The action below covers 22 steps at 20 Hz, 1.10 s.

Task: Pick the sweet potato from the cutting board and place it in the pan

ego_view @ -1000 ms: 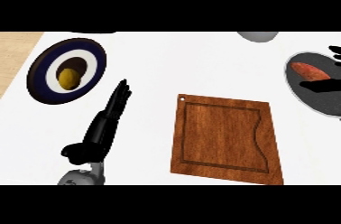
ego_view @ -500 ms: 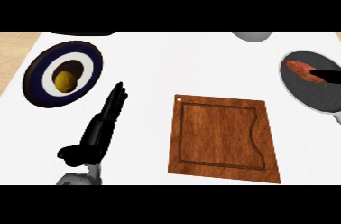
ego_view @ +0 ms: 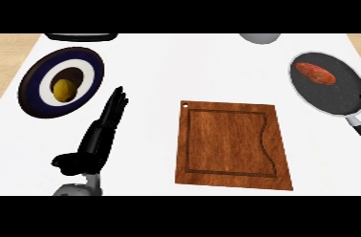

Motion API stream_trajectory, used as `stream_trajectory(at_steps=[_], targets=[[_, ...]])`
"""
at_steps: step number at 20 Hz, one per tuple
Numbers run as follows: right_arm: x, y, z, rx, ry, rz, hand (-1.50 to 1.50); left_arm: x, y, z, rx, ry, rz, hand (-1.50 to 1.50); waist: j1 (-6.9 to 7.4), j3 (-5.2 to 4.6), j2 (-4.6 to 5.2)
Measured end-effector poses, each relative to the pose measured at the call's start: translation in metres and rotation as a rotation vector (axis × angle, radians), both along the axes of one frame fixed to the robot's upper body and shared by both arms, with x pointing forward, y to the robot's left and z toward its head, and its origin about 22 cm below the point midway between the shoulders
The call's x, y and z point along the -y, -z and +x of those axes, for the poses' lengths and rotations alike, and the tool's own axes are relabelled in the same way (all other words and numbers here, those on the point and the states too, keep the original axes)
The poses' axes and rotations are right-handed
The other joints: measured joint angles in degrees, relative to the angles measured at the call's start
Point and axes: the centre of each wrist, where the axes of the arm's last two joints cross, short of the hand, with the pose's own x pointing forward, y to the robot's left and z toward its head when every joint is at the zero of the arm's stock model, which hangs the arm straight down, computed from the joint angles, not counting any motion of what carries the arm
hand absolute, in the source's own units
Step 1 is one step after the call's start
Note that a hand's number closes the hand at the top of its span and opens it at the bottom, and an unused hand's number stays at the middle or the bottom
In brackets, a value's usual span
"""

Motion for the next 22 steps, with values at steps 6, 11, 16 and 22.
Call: stream_trajectory(at_steps=[6, 11, 16, 22], targets=[[0.019, 0.018, -0.033, 0.030, -0.111, 0.017, -1.50, 0.005, -0.004, 0.002, -0.006, -0.005, -0.004, 0.00, -0.44, -0.05, -0.25], [0.026, 0.029, -0.051, 0.029, -0.133, -0.008, -1.50, 0.005, -0.003, 0.002, -0.010, -0.009, -0.002, 0.00, -0.77, -0.10, -0.44], [0.027, 0.038, -0.060, 0.014, -0.135, -0.029, -1.50, 0.002, -0.004, 0.005, -0.017, -0.016, 0.004, 0.00, -0.93, -0.14, -0.52], [0.026, 0.043, -0.065, -0.015, -0.147, -0.060, -1.50, 0.001, 0.003, -0.001, -0.017, -0.018, 0.007, 0.00, -1.08, -0.18, -0.65]])
